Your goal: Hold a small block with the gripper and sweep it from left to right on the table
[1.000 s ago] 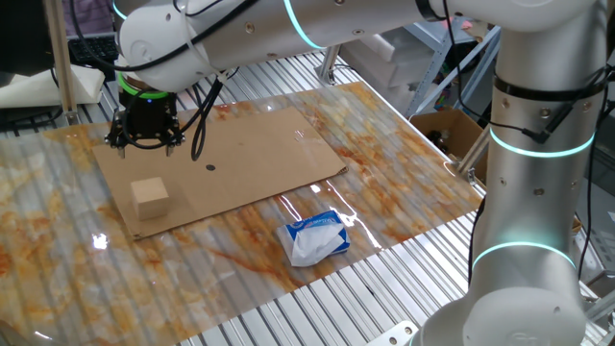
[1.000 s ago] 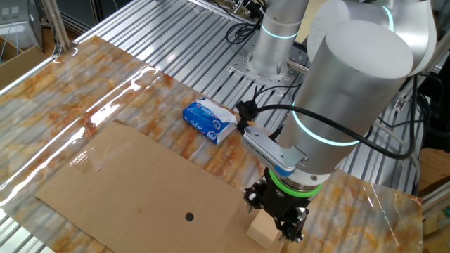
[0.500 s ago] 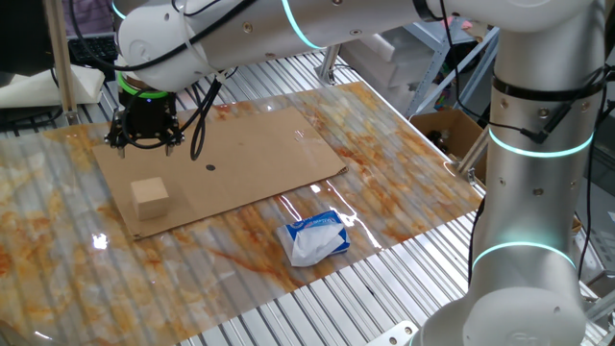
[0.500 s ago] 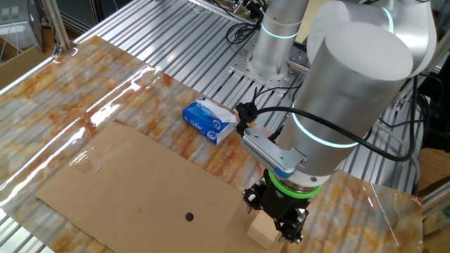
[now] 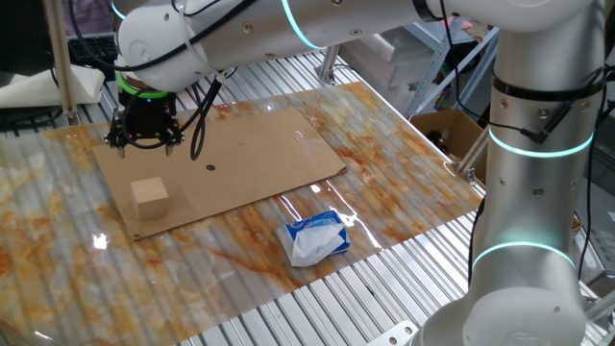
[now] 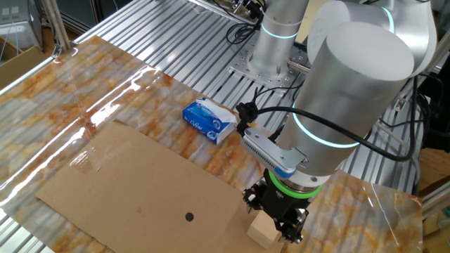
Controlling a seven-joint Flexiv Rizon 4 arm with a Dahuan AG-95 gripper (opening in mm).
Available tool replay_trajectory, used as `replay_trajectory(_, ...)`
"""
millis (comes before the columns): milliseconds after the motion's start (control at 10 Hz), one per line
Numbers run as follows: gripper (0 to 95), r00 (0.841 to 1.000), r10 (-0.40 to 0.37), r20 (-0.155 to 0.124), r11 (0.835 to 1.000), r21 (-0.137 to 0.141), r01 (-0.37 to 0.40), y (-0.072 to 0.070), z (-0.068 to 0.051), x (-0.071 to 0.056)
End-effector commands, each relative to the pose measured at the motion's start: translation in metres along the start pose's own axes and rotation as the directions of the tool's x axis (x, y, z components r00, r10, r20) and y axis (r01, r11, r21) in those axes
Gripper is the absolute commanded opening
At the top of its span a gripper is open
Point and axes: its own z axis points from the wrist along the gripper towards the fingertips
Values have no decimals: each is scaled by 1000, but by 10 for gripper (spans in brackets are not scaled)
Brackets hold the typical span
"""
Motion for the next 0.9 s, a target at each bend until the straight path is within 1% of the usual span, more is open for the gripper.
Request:
replay_trajectory(100, 760, 1000, 0, 2, 1000, 2, 0, 0, 0, 0)
replay_trajectory(400, 760, 1000, 2, 2, 1000, 2, -2, 0, 0, -1)
replay_trajectory(600, 760, 1000, 20, 4, 1000, 4, -20, 0, 0, -1)
replay_trajectory(800, 760, 999, 42, 11, 999, 23, -42, 0, -1, -1)
replay_trajectory(900, 760, 999, 47, 10, 999, 24, -47, 0, 0, -1)
